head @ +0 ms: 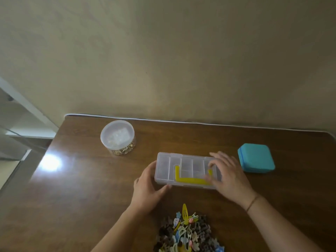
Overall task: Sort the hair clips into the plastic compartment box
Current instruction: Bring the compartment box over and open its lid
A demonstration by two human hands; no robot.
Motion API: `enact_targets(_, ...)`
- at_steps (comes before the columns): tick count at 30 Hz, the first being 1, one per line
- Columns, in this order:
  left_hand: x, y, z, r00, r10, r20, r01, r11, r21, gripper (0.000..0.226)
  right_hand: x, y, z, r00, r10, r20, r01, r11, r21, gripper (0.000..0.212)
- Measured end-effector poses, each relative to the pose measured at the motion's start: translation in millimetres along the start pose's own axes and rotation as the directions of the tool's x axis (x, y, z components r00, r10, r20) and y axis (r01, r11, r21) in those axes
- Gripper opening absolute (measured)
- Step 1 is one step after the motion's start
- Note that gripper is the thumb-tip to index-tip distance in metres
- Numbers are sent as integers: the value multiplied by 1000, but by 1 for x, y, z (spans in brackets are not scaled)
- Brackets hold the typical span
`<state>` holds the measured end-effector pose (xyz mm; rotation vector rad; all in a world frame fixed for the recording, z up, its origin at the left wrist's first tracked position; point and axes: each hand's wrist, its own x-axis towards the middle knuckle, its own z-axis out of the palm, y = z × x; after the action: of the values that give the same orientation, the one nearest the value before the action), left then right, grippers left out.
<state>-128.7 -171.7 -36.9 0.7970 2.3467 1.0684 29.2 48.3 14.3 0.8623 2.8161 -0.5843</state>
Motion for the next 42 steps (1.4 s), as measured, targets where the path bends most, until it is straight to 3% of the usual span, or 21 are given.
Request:
enact_targets(2,1,2,-1,999,-52,-3,51,998,-43,81,16,-3,-12,996,74,49,-79,991,112,38)
enact_targets(5,6,4,4,970,-224,-92,212,970,-118,91,30,-1,-20,985,146,96,-157,981,111,44)
enact_targets(8,7,18,12,939,-298,-171,261,943,-207,72,24,-3,-14,934,319,162,-350,906,238,48)
enact_targets(11,3,42,20,955,-267,-129,227,939,-257,61,7,-14,2,862,453,227,-507,776,376,50)
enact_targets(14,-2,65,26,987,-159,-7,153,959,-239,56,-4,-34,21,810,529,252,-568,604,559,49)
enact_targets(17,-4,72,27,997,-58,41,55,996,64,74,-9,-63,40,796,550,253,-553,491,673,36)
enact_targets(20,-9,64,17,999,32,-16,-25,934,357,85,-12,-90,57,741,558,374,-551,187,814,21)
enact_targets(22,-15,48,8,992,116,-57,-92,943,319,88,-13,-99,61,705,492,511,-561,-55,826,15)
enact_targets(24,-24,22,-1,982,174,-68,-163,976,141,96,-13,-103,63,709,398,581,-571,-158,805,13)
enact_targets(26,-33,-4,-10,981,184,-60,-182,983,33,114,-14,-107,68,753,321,574,-581,-85,810,17)
enact_targets(28,-34,-24,-12,969,215,-125,-211,976,48,126,-17,-106,71,801,216,558,-590,133,796,26)
enact_targets(30,-30,-44,-11,951,197,-239,-193,980,40,128,-19,-101,65,802,79,592,-588,278,760,23)
enact_targets(31,-28,-52,-11,946,170,-276,-179,984,-5,127,-17,-96,59,792,56,608,-594,300,746,18)
enact_targets(33,-28,-62,-15,953,110,-282,-145,983,-108,129,-9,-80,47,805,117,582,-593,201,780,16)
enact_targets(37,-30,-60,-21,990,-43,-132,9,969,-246,135,17,-62,34,850,207,485,-460,-156,874,33)
enact_targets(42,-25,-59,-23,993,-73,-89,44,955,-294,96,25,-75,45,796,307,522,-451,-274,849,33)
